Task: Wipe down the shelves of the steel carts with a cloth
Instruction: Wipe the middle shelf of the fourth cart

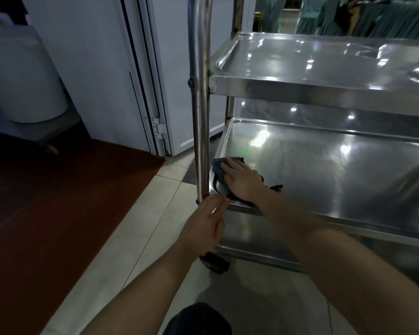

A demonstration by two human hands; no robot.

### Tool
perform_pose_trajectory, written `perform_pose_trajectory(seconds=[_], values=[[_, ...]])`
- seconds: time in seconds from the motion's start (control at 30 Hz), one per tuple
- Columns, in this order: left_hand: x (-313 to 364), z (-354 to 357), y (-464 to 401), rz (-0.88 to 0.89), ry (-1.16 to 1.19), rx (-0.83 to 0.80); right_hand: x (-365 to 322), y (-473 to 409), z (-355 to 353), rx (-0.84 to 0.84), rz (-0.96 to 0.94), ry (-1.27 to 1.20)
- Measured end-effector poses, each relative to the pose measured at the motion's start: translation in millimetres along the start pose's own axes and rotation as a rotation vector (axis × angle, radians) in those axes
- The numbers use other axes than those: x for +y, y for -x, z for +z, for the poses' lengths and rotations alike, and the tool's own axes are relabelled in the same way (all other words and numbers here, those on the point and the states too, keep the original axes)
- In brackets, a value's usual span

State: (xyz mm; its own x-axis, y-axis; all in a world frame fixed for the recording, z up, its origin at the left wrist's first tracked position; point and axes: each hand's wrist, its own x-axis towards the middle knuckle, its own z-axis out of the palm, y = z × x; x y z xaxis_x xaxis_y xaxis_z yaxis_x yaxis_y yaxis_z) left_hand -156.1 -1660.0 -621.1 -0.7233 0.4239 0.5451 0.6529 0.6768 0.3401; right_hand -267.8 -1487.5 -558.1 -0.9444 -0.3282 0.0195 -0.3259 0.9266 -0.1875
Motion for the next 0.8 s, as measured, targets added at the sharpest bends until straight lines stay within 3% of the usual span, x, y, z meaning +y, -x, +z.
perform_pose_trajectory(seconds=[0.27,0.53,0.8], values=[[-17.6,-35.5,18.4,0.241,-0.084,-0.094,-8.0,65.7,-2.2,-0.081,-0.11,0.058],[2.2,-8.2,17.4,0.253,-0.068,-0.004,35.6,122.9,3.0,0.12,-0.139,0.095],[93.8,51.2,-13.7,0.195,0.022,-0.024,117.0,183.9,-4.6,0.189,-0.028,0.171]])
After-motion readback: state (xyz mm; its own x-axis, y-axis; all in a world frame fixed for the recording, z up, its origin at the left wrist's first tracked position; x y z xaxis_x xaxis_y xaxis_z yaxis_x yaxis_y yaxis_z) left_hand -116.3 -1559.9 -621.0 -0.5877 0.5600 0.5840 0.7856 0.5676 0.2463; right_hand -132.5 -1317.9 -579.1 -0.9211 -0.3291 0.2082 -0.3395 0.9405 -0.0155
